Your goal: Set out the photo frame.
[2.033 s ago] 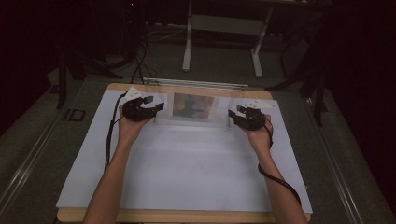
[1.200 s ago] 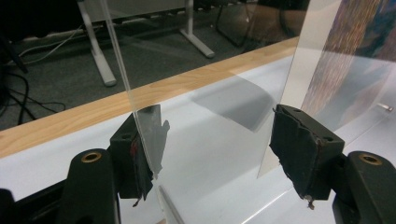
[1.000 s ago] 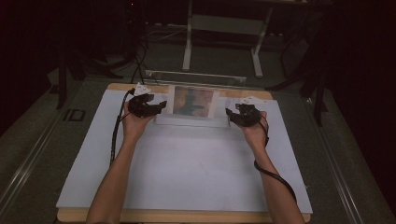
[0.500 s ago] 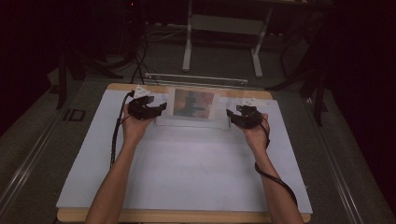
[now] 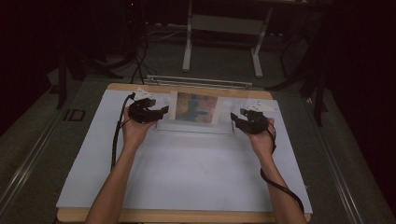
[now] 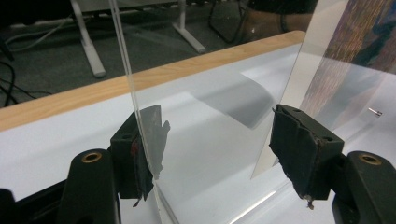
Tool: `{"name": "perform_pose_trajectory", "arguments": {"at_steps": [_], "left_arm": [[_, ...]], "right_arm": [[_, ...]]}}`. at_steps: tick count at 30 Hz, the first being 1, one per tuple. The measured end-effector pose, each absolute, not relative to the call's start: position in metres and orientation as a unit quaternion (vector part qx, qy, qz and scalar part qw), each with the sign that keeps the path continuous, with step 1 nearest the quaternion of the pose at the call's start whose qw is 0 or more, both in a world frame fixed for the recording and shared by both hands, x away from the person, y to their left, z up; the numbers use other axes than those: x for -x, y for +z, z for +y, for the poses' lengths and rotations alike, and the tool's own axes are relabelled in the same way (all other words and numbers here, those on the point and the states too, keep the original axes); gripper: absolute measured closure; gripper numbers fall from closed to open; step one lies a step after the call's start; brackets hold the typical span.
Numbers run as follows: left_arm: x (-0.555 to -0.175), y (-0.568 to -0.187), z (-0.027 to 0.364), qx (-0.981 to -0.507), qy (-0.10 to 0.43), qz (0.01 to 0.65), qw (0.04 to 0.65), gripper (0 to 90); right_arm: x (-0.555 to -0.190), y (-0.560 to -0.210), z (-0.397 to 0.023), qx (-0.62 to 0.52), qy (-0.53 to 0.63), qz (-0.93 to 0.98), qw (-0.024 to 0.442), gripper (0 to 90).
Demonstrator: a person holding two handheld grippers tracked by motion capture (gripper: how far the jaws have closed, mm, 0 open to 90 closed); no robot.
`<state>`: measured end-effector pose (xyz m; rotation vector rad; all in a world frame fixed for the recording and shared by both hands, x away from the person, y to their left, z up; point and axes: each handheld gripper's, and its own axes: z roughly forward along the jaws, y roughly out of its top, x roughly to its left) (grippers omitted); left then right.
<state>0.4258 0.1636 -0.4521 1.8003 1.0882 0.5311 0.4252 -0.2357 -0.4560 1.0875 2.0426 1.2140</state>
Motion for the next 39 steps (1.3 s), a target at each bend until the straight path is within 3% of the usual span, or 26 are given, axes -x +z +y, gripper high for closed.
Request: {"name": "perform_pose_trajectory", "arguments": {"at_steps": [39], "left_arm": [[-0.366,-0.456,0.162,-0.72,0.184,0.475,0.471,35.0]], "right_arm": [[-0.372,-0.451,-0.242,-0.396,0.458,0.755,0.252,51.7]]}}
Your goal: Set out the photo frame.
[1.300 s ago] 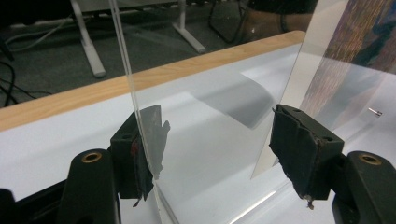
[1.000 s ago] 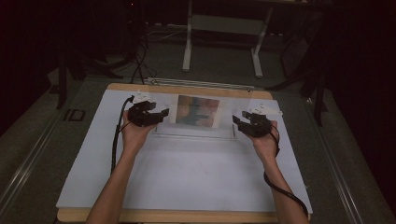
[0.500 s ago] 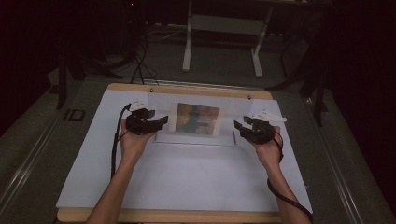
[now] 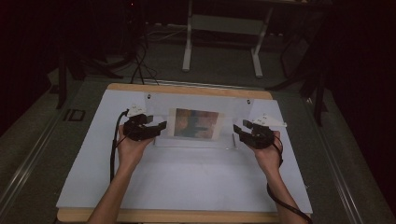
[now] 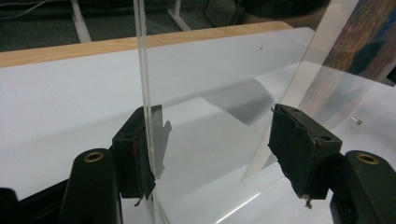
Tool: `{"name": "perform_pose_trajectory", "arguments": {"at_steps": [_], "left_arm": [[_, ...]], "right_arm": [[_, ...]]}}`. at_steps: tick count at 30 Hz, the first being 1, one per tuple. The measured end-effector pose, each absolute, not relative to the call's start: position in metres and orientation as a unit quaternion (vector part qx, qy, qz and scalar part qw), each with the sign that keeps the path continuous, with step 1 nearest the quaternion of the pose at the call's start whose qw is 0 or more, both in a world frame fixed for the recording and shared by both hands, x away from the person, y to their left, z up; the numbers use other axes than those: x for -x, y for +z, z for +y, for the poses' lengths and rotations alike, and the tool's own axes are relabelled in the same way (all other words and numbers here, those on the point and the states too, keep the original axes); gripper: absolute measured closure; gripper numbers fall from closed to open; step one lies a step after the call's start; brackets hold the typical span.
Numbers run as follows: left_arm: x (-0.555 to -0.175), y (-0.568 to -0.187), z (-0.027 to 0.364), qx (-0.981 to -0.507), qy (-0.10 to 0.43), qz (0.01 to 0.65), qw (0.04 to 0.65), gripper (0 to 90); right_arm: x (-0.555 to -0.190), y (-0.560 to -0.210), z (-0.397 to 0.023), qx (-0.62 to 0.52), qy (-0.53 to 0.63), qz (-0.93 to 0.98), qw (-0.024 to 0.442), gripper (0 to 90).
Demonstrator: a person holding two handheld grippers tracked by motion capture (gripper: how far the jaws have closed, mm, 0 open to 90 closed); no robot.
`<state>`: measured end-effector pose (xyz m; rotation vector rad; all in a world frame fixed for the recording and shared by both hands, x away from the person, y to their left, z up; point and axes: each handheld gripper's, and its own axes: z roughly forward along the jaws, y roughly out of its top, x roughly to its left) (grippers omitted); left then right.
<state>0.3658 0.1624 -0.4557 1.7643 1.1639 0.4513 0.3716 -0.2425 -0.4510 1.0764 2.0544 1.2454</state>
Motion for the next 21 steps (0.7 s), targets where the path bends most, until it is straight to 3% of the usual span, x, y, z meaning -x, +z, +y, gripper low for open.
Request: {"name": "perform_pose_trajectory", "arguments": {"at_steps": [10,21], "left_arm": [[-0.3757,-0.4588,0.1671,-0.713,0.164,0.483,0.481,34.0],[-0.3714,-0.461,0.1664,-0.713,0.174,0.476,0.485,33.8]], "right_arm": [[-0.3741,-0.4512,-0.2409,-0.396,0.46,0.755,0.249,51.9],[-0.3749,-0.455,-0.2479,-0.386,0.472,0.757,0.235,54.5]]}}
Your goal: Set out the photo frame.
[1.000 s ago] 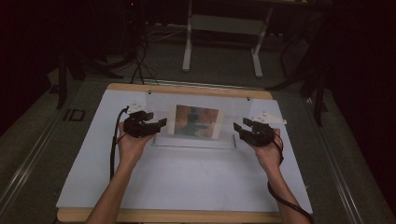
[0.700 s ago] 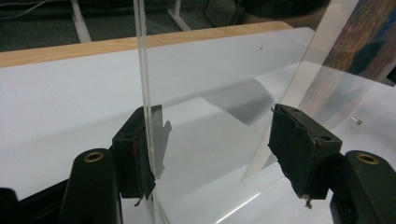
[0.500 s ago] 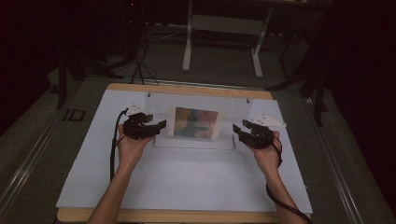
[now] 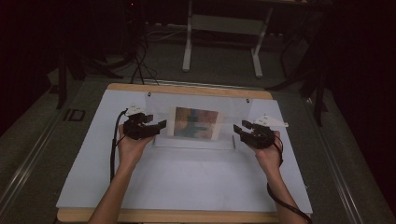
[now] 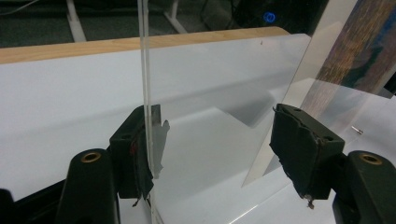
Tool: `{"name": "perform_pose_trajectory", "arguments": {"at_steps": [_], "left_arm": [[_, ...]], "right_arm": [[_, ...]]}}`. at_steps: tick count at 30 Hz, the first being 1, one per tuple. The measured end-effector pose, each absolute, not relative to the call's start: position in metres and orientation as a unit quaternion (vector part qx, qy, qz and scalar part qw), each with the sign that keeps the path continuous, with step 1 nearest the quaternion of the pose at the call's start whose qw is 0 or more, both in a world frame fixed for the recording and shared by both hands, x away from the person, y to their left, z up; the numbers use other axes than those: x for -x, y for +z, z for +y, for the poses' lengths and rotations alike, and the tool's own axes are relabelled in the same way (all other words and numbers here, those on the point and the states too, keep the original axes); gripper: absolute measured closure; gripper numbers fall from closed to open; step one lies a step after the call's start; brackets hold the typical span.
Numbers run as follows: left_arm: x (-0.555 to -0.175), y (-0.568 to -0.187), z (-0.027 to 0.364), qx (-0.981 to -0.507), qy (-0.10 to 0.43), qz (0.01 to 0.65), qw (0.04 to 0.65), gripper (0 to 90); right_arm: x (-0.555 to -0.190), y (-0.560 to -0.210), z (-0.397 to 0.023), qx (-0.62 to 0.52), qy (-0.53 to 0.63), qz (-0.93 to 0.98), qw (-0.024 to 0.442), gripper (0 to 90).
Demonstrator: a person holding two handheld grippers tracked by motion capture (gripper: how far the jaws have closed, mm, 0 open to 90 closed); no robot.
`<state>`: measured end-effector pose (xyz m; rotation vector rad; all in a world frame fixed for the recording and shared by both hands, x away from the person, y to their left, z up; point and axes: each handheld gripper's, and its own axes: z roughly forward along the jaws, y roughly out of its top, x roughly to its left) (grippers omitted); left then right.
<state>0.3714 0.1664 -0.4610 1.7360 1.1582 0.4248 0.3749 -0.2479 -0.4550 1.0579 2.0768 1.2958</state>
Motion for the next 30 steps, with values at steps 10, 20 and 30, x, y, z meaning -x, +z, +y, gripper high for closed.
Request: {"name": "perform_pose_trajectory", "arguments": {"at_steps": [10,20,30], "left_arm": [[-0.369,-0.46,0.165,-0.718,0.175,0.473,0.48,34.5],[-0.371,-0.468,0.173,-0.708,0.163,0.472,0.499,28.5],[-0.365,-0.46,0.186,-0.694,0.176,0.476,0.511,29.5]], "right_arm": [[-0.375,-0.456,-0.25,-0.384,0.476,0.757,0.231,54.9],[-0.376,-0.458,-0.248,-0.383,0.463,0.765,0.23,47.5],[-0.374,-0.452,-0.258,-0.383,0.463,0.767,0.225,44.0]]}}
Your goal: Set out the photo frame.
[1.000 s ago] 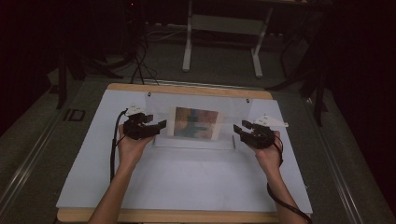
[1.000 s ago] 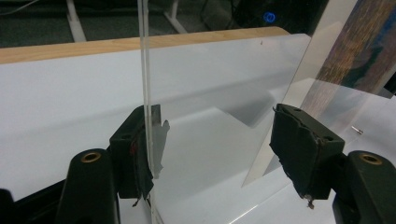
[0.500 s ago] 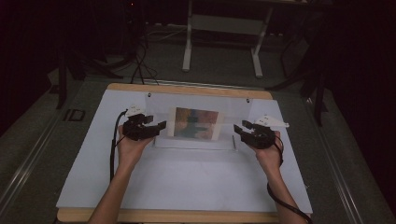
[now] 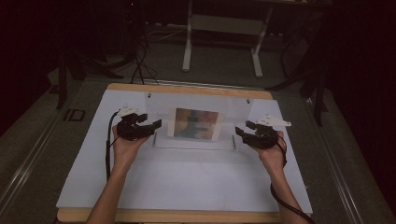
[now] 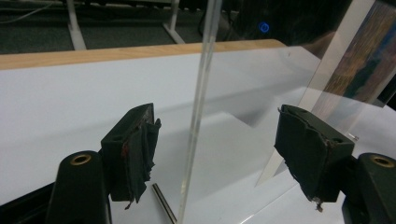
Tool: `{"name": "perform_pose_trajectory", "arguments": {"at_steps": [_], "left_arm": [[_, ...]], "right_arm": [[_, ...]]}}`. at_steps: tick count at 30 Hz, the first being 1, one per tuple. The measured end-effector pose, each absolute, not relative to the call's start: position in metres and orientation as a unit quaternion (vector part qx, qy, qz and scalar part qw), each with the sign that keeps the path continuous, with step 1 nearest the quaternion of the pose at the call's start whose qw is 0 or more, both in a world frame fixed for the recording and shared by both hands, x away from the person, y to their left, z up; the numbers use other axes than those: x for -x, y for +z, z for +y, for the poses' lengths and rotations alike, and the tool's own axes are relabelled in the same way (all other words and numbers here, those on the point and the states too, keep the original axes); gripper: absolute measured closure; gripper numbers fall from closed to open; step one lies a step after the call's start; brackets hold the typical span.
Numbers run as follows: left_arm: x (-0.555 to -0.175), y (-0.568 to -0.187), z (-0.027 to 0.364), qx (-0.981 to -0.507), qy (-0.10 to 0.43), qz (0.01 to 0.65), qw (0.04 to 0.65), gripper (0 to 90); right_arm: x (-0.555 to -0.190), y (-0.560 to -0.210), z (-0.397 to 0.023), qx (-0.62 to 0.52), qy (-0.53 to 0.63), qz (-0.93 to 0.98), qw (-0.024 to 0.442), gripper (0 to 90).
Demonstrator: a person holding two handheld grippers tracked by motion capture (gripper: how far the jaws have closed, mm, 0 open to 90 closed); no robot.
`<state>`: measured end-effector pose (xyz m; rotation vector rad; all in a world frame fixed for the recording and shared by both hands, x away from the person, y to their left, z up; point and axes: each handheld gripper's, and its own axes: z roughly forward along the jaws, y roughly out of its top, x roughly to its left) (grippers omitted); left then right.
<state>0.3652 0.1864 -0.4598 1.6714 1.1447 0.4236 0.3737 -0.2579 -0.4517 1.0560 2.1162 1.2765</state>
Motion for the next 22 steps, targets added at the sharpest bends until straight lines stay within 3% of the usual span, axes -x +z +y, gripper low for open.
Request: {"name": "perform_pose_trajectory", "arguments": {"at_steps": [22], "left_arm": [[-0.355,-0.447,0.226,-0.677,0.192,0.483,0.522,33.5]], "right_arm": [[-0.376,-0.455,-0.288,-0.392,0.432,0.788,0.196,44.8]]}}
